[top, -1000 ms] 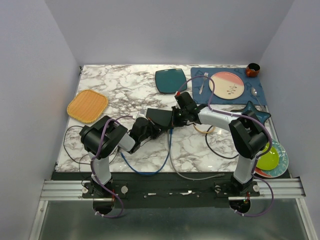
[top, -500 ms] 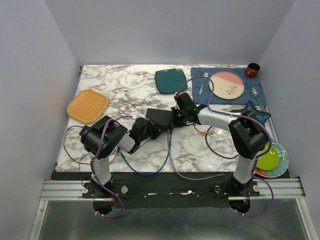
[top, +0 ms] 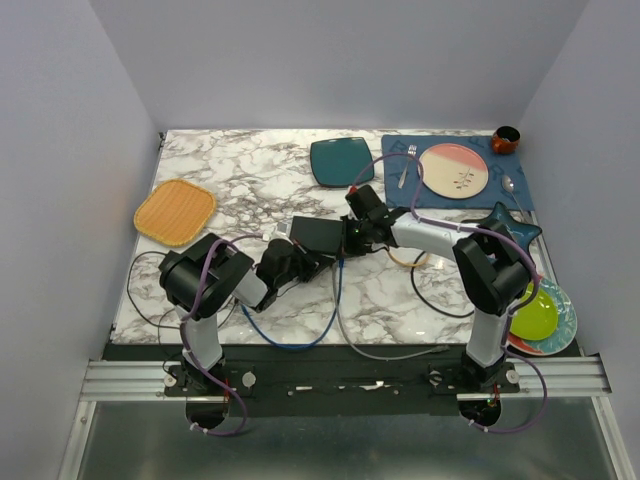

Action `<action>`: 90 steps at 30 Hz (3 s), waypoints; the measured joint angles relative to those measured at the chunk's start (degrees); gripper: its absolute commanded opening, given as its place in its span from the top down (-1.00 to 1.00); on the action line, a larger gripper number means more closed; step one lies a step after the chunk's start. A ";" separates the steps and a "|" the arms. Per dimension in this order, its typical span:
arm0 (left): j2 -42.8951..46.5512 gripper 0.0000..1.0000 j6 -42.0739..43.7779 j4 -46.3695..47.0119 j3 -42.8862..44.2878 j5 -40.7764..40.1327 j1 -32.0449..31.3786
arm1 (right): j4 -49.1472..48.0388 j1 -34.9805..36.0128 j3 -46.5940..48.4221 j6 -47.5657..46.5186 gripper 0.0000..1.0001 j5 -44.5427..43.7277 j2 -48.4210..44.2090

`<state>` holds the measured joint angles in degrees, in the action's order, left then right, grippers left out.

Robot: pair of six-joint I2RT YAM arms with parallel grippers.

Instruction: Pull the plug from the switch port

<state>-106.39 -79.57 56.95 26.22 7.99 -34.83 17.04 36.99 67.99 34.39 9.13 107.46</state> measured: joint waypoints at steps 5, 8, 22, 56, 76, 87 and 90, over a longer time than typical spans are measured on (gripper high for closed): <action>0.63 1.00 0.02 -0.09 -1.62 0.17 0.15 | 0.00 0.02 1.86 0.04 0.99 -3.19 2.71; 1.20 1.00 0.09 0.02 -2.36 0.20 0.26 | 0.76 0.02 2.80 -0.02 0.99 -4.79 3.15; 30.16 1.00 12.33 -24.17 1.18 -3.10 0.63 | -4.81 0.26 -8.74 -3.06 -0.31 2.45 -17.86; 44.15 -0.53 21.70 -48.92 8.96 -10.23 0.92 | -8.50 17.42 -20.37 -2.99 0.99 1.81 -29.46; 50.38 -0.72 17.14 -58.71 4.55 -15.91 5.16 | 20.59 -10.95 0.13 -4.79 0.98 -28.72 -30.58; 49.55 -0.71 16.22 -56.54 1.70 -12.31 5.16 | 20.52 -17.73 -2.80 -4.33 -0.44 -23.80 -21.40; 49.40 -0.70 16.20 -55.41 0.90 -11.78 5.16 | 19.78 -17.62 -4.04 -4.11 -0.51 -22.38 -23.43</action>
<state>-56.99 -63.37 1.54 27.11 -3.79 -29.67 36.82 19.38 63.94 30.28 -13.26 84.03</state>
